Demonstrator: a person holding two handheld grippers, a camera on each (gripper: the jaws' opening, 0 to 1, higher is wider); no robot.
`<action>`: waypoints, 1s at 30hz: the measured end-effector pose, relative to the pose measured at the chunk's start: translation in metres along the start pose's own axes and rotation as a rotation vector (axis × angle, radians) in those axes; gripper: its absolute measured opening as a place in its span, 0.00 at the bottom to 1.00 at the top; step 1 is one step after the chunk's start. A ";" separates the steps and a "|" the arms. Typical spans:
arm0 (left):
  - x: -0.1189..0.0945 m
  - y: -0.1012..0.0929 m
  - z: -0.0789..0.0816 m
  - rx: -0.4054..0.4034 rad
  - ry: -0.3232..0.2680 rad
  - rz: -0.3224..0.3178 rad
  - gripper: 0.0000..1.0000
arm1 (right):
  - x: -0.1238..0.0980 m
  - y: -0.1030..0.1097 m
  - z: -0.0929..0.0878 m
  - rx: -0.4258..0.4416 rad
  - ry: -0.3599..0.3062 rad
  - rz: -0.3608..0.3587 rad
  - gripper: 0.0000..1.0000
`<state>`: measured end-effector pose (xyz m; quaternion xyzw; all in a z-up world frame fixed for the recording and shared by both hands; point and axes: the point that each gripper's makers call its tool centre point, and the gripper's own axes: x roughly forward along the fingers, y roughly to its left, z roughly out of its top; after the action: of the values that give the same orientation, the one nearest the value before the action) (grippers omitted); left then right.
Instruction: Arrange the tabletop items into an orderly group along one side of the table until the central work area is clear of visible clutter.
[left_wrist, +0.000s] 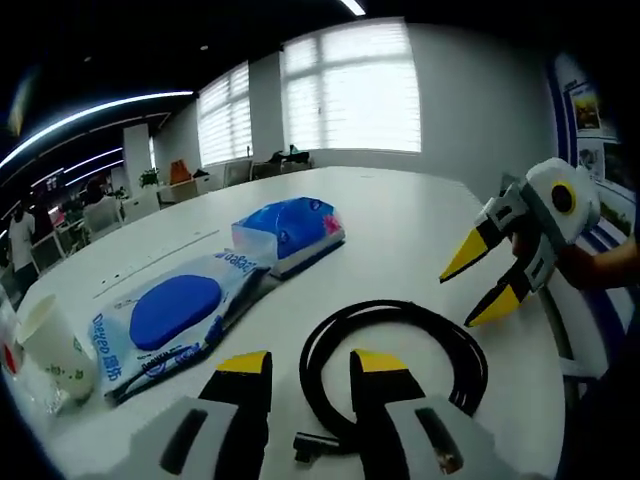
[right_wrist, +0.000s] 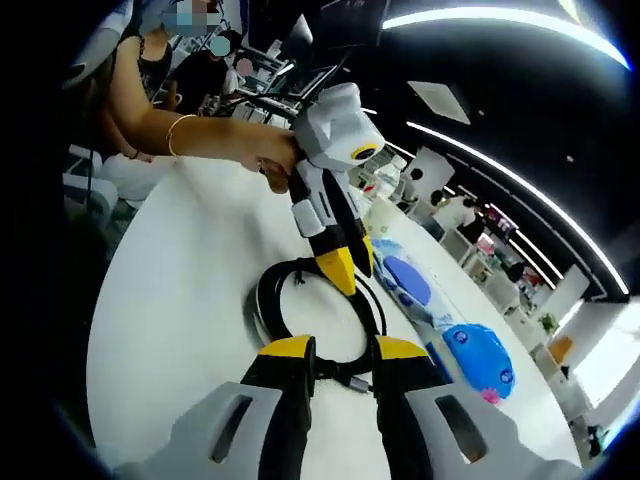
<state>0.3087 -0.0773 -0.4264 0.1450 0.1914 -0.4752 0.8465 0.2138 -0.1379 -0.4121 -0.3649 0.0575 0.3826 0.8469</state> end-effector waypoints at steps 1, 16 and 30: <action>0.000 -0.001 0.000 0.000 0.001 -0.002 0.30 | -0.002 0.003 0.001 -0.012 -0.002 0.003 0.21; 0.006 -0.008 -0.007 -0.017 0.014 -0.015 0.30 | 0.000 0.024 0.008 -0.165 0.011 0.032 0.18; 0.003 -0.005 -0.007 -0.038 0.010 -0.016 0.28 | 0.004 0.032 0.002 -0.198 0.042 0.049 0.18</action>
<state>0.3045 -0.0789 -0.4344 0.1297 0.2060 -0.4776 0.8442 0.1940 -0.1194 -0.4305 -0.4533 0.0462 0.3994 0.7955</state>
